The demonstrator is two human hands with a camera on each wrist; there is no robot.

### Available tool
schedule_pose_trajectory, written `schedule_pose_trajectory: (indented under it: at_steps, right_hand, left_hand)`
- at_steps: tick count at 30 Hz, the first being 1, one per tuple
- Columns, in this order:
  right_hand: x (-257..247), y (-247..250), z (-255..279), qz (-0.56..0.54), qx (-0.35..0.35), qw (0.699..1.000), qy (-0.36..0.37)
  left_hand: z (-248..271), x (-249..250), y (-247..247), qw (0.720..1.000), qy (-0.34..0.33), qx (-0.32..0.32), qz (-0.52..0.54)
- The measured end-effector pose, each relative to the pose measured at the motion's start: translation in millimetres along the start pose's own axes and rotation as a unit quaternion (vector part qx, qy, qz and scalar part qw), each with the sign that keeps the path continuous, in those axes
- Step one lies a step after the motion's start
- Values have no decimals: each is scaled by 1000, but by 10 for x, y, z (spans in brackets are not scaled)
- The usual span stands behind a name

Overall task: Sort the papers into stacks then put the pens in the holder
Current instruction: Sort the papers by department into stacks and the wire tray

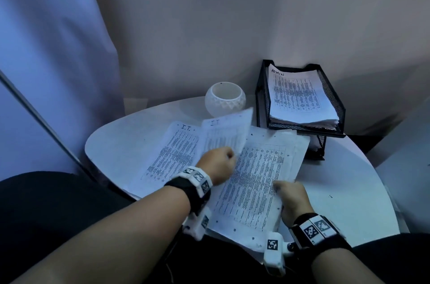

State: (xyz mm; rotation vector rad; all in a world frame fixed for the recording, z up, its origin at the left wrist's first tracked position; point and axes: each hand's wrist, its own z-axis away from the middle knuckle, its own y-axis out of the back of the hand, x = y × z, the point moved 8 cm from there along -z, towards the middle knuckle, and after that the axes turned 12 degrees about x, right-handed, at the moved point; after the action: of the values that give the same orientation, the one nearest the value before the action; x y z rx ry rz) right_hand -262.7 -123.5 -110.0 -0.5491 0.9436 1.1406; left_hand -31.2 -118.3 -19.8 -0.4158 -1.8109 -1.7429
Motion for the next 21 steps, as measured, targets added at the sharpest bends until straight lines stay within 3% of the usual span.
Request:
schedule_pose_trajectory:
  at_steps: [5,9,13,16,21]
  right_hand:
    - [-58,-98,103,-62,-55,996,-11]
    - [-102,-16,83,-13,-42,998,54]
    - [-42,58,-68,27,21,998,53]
    - [12,38,-132,30,25,999,33]
    - [51,21,-170,36,22,998,38]
  left_hand:
    - [382,560,-563,990,-94,-106,11]
    - [498,604,-793,972,-126,-192,43]
    - [306,309,-625,985,-53,-161,33]
    - [44,-150,-402,995,-8,-78,-60]
    - [-68,-1143,-145,966,135,-19,-222]
